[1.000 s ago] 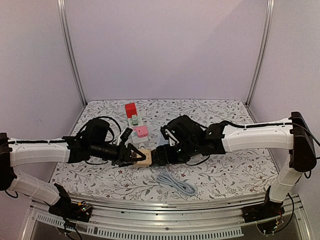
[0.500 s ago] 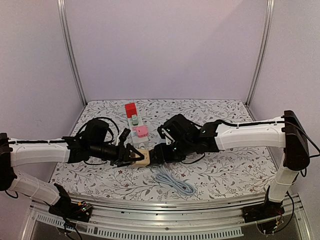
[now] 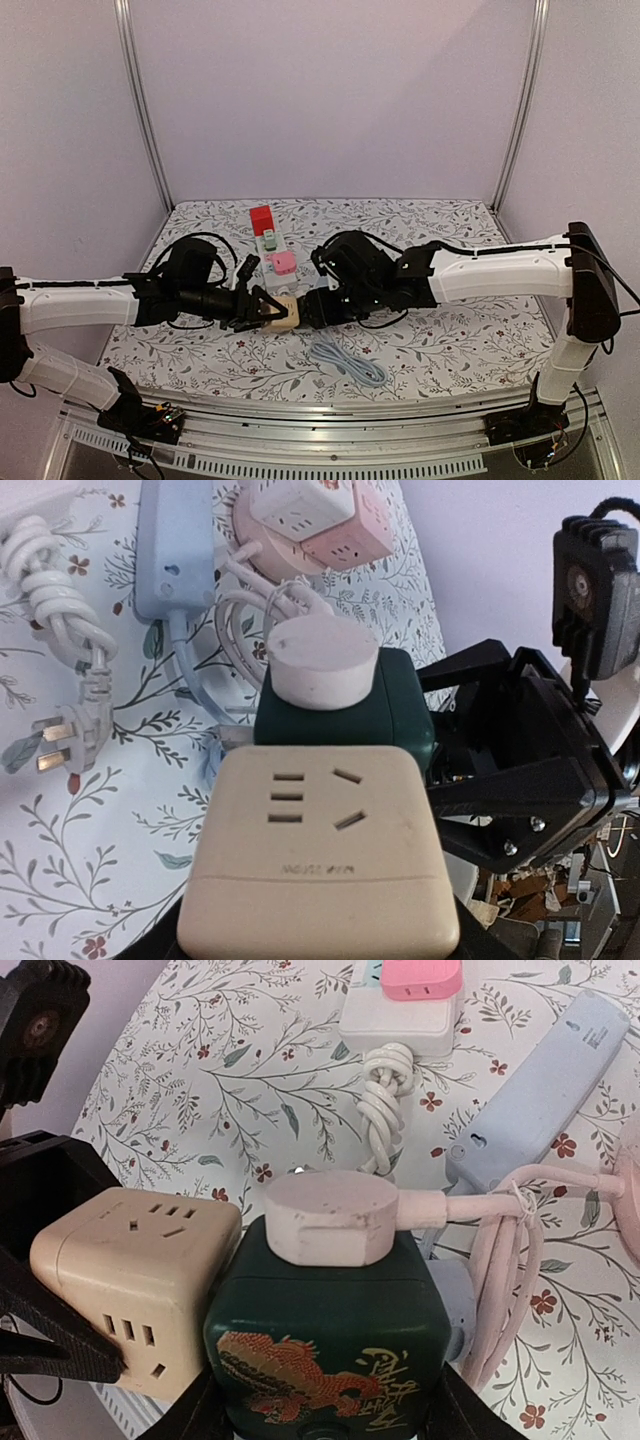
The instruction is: Pull the plug off the socket
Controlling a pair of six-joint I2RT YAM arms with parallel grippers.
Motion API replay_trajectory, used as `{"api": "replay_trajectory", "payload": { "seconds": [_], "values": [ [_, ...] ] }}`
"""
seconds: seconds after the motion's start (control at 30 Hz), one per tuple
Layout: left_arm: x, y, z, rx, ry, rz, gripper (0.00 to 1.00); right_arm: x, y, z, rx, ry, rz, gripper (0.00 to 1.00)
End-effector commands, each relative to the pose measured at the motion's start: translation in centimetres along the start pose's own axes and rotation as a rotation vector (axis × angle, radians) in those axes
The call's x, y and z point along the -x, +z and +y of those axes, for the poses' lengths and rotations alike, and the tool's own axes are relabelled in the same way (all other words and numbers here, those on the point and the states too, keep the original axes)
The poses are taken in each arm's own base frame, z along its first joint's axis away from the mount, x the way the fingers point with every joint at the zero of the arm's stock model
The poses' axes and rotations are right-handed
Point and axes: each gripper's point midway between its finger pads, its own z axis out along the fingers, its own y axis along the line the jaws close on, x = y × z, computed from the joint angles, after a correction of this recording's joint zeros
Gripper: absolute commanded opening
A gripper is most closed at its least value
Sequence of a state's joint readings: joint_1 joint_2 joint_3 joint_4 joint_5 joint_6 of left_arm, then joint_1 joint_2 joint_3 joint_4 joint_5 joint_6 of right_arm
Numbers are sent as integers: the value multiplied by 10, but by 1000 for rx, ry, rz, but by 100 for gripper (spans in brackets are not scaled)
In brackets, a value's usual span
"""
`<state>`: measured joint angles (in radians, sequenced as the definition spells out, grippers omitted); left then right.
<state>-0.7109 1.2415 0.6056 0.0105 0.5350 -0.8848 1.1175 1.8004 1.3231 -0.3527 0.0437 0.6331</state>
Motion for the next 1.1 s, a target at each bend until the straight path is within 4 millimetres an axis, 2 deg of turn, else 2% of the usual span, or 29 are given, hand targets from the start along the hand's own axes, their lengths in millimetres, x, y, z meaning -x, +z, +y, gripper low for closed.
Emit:
{"api": "replay_trajectory", "payload": {
  "seconds": [0.0, 0.2, 0.4, 0.57, 0.83, 1.07],
  "values": [
    [30, -20, -56, -167, 81, -94, 4, -5, -4, -21, -137, -149, -17, 31],
    [23, -17, -42, -131, 114, -84, 4, 11, -12, -16, -119, -13, -70, 31],
    [17, -19, -42, -154, 132, -81, 4, 25, -8, -19, -69, 223, -94, 29],
    [15, -22, -42, -158, 142, -88, 4, 31, -6, -27, -66, 298, -101, 29],
    [17, -22, -40, -157, 126, -100, 4, 38, -11, -28, -57, 257, -123, 29],
    [21, -26, -49, -190, 114, -87, 4, 38, -22, -18, -37, 41, -149, 29]
  ]
}}
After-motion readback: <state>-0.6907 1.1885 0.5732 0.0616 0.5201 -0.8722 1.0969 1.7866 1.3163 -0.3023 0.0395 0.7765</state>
